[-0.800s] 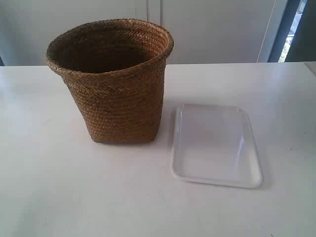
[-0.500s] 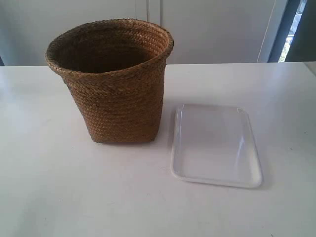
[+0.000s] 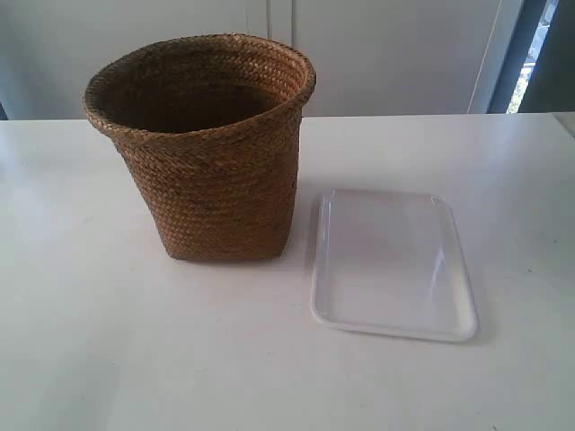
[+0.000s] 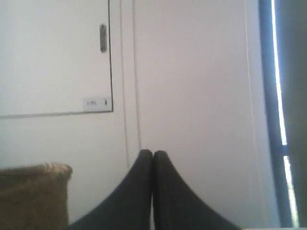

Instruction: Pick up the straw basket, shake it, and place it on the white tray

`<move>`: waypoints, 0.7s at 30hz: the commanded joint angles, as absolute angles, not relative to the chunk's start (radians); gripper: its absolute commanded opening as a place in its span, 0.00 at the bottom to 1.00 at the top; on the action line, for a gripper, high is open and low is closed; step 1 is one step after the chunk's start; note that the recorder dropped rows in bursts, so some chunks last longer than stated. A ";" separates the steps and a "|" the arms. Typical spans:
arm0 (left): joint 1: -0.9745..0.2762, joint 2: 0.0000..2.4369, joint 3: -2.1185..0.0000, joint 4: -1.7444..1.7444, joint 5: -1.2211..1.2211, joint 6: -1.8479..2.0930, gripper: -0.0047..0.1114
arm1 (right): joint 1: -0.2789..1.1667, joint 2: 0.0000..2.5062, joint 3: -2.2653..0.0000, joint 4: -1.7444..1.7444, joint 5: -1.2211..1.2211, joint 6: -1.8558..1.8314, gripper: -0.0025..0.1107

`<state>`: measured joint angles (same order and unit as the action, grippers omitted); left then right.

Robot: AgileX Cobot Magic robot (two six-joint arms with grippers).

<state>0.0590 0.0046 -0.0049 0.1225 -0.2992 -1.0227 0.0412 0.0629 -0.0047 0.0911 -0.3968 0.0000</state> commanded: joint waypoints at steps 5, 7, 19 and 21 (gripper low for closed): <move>0.062 0.000 0.000 0.108 -0.780 -1.111 0.04 | 0.039 0.060 0.000 0.098 -0.642 0.981 0.02; 0.062 0.000 0.000 0.111 -0.816 -0.986 0.04 | 0.039 0.060 0.000 0.098 -0.556 1.230 0.02; 0.062 0.000 0.000 0.128 -1.137 -1.062 0.04 | 0.039 0.060 0.000 0.092 -0.376 1.368 0.02; 0.062 0.000 0.000 0.128 -1.137 -1.091 0.04 | 0.039 0.060 0.000 0.074 -0.366 1.368 0.02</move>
